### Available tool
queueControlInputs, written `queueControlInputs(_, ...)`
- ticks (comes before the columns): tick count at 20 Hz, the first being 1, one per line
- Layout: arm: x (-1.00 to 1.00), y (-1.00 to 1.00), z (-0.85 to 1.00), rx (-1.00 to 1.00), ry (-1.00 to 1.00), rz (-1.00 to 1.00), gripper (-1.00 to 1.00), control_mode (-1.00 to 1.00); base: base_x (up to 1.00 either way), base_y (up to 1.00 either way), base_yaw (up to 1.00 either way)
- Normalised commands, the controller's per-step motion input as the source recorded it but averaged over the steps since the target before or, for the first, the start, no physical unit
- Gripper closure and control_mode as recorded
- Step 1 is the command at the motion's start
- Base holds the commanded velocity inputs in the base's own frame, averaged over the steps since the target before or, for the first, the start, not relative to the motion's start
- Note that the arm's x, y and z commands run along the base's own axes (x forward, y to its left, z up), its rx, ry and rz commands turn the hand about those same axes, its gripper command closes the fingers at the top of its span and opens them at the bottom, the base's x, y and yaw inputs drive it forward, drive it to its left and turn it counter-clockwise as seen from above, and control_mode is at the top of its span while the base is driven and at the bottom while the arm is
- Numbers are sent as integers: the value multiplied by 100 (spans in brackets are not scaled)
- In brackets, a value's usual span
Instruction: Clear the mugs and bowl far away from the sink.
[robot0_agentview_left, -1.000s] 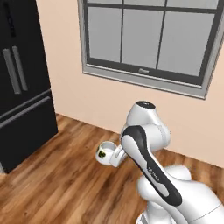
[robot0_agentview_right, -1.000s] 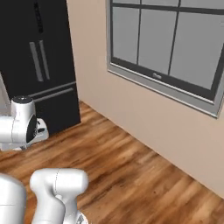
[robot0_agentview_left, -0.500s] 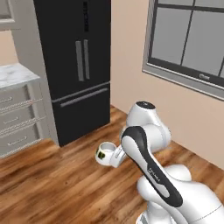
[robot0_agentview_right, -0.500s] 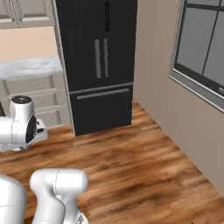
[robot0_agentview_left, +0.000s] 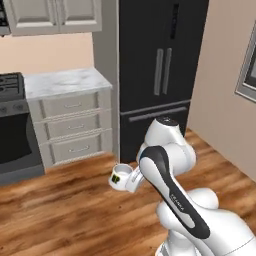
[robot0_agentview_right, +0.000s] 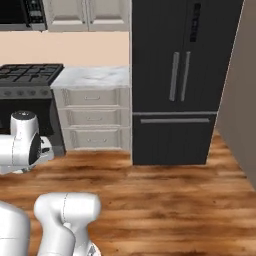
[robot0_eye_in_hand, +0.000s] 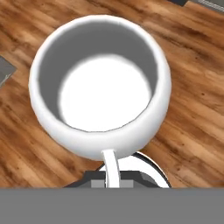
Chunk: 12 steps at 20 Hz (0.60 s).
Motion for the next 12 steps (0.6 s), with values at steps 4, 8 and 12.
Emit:
queueControlInputs(4,0,0,0,0,0,0,100,100,66,26,51)
queueControlInputs(8,0,0,0,0,0,0,100,100,75,26,47)
queueControlInputs(12,0,0,0,0,0,0,100,100,79,37,41)
